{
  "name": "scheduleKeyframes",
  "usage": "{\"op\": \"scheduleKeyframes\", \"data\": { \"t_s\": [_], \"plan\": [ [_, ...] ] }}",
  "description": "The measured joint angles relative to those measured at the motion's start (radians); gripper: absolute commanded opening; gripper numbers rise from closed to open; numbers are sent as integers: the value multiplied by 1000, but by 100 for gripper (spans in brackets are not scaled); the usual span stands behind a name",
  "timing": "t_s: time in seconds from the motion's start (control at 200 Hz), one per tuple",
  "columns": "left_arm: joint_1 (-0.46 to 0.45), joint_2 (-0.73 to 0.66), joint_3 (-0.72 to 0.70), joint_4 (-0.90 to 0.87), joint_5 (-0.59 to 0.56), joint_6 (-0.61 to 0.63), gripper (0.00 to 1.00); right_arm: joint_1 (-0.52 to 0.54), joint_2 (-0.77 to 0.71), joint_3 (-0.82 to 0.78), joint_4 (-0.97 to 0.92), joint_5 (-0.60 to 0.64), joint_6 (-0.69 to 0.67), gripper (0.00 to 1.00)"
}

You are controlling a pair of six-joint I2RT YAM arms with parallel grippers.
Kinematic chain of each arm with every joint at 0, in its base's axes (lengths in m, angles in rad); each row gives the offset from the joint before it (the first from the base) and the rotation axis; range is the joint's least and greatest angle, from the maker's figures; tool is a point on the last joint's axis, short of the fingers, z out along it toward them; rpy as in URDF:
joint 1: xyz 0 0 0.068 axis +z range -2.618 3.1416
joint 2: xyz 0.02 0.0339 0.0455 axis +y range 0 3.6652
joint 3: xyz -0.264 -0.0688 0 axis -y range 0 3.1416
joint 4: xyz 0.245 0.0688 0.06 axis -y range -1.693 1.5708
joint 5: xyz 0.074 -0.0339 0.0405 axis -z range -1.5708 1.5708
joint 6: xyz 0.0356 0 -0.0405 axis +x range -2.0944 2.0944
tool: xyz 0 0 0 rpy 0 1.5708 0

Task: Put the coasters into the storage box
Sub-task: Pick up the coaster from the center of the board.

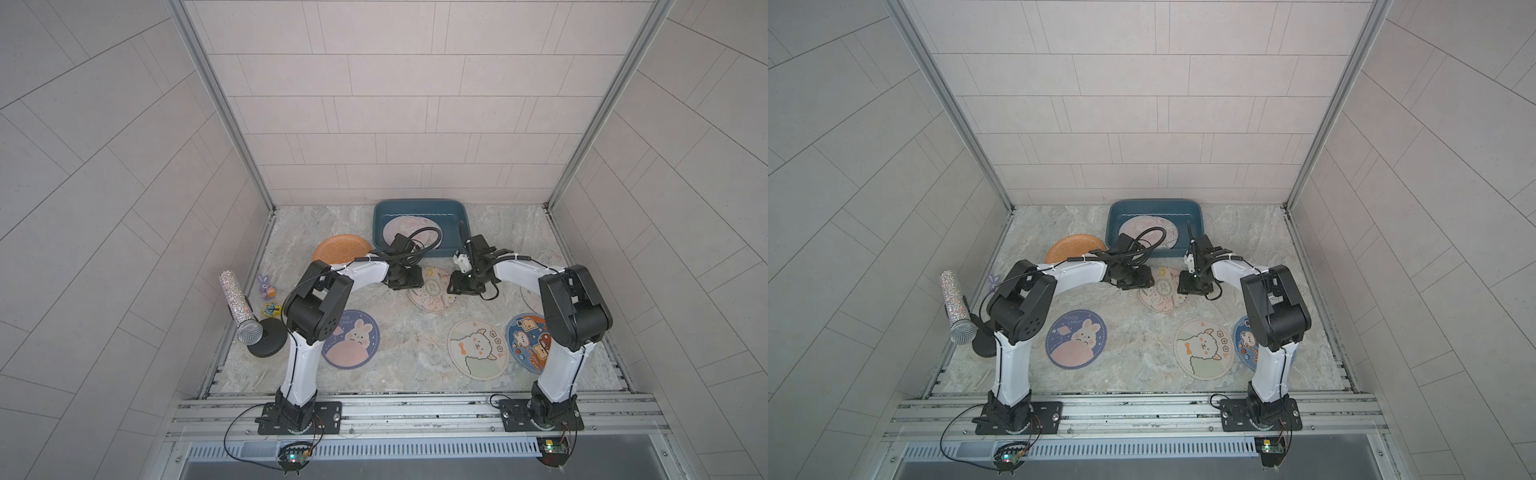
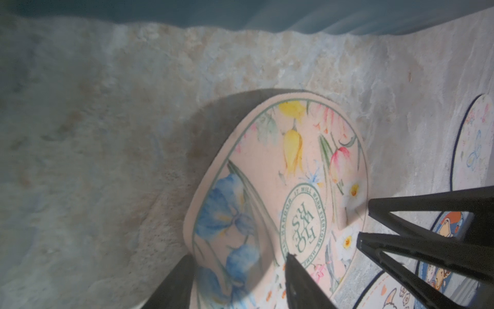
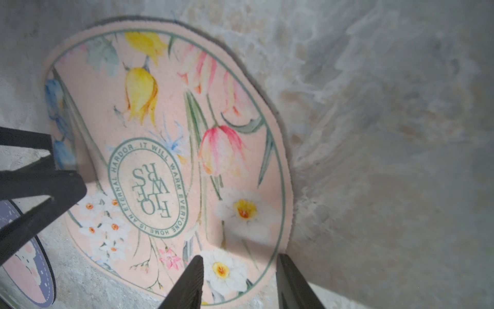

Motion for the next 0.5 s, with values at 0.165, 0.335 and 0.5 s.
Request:
{"op": "scheduleKeyframes", "data": {
  "t_s": [0.165, 0.335, 0.5],
  "plan": [
    [0, 5, 0, -19, 0, -1, 25, 0, -2, -5, 11, -2, 6, 48],
    [-3, 7, -1, -43, 2, -6, 1, -6, -21, -33, 38, -16, 14, 51],
    [-4, -6, -1, -61, 2, -1, 0, -39, -66, -85, 39, -44, 22, 59]
  ]
}}
